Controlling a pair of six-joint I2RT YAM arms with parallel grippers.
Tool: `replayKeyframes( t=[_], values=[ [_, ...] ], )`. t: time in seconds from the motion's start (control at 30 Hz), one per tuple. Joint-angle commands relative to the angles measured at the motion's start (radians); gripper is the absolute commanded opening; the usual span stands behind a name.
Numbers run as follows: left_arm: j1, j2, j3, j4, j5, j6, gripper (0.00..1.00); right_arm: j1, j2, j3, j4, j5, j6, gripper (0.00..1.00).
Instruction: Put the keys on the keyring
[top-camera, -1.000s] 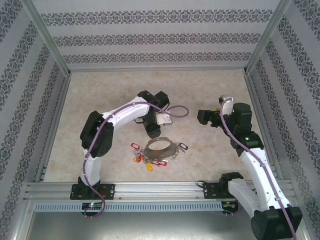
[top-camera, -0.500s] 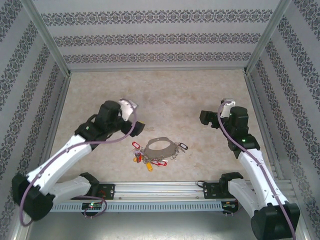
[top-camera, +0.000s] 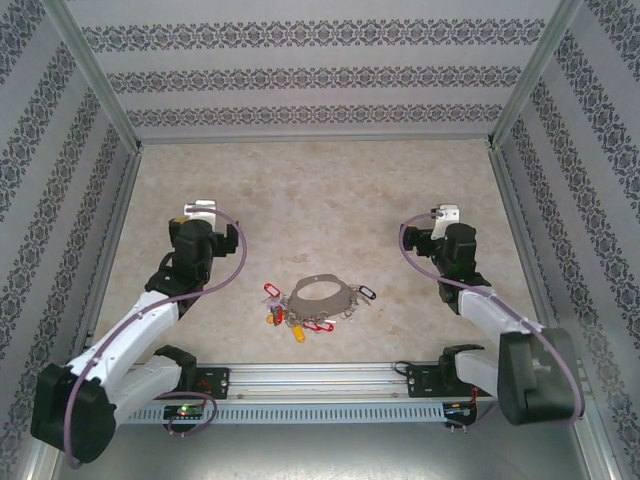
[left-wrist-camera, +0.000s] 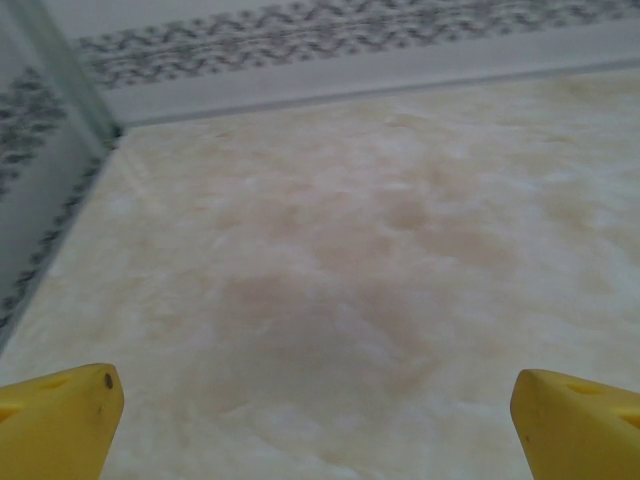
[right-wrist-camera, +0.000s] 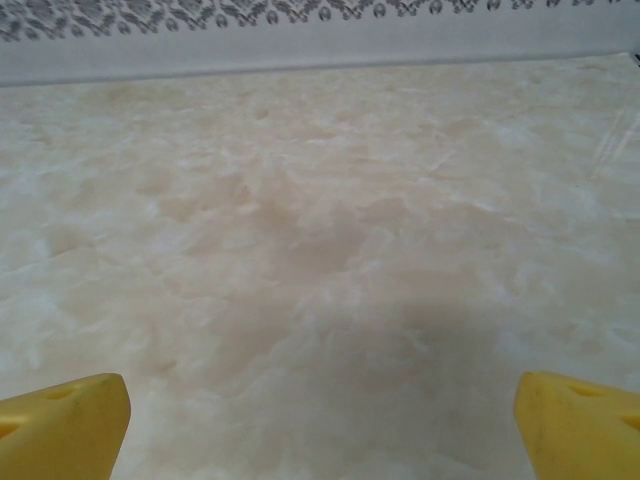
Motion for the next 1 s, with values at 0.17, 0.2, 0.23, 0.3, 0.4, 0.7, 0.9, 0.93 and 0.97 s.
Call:
replayKeyframes(
  t=[0.17, 0.2, 0.23, 0.3, 0.4, 0.7, 0.9, 0.93, 0.97],
  values=[
    [0.107, 0.207, -0.179, 0.539, -0.089, 0.035, 1.00, -0.007, 0.112, 0.024, 0.153, 0.043, -0.088, 0.98],
    [0.117, 0.238, -0.201, 0.607, -0.077, 0.037, 1.00, -0.008, 0.139, 0.016, 0.187, 0.050, -0.087, 0.98],
    [0.125, 0.265, -0.215, 0.660, -0.069, 0.042, 1.00, -0.007, 0.157, 0.010, 0.233, 0.057, -0.083, 0.98],
    [0.139, 0.339, -0.248, 0.804, -0.054, 0.046, 1.00, -0.007, 0.171, 0.007, 0.264, 0.050, -0.113, 0.98],
    [0.147, 0.455, -0.260, 0.952, 0.023, 0.109, 1.00, -0.028, 0.269, -0.008, 0.392, 0.065, -0.088, 0.98],
    [0.199, 0.661, -0.277, 1.194, 0.174, 0.123, 1.00, -0.041, 0.343, 0.024, 0.401, 0.091, -0.061, 0.98],
    [0.217, 0.605, -0.220, 0.985, 0.186, 0.080, 1.00, -0.038, 0.344, 0.019, 0.415, 0.089, -0.065, 0.98],
    [0.216, 0.609, -0.222, 1.004, 0.185, 0.082, 1.00, -0.040, 0.343, 0.019, 0.411, 0.087, -0.065, 0.98],
    [0.216, 0.625, -0.226, 1.039, 0.183, 0.091, 1.00, -0.040, 0.344, 0.019, 0.411, 0.087, -0.065, 0.98]
  ],
)
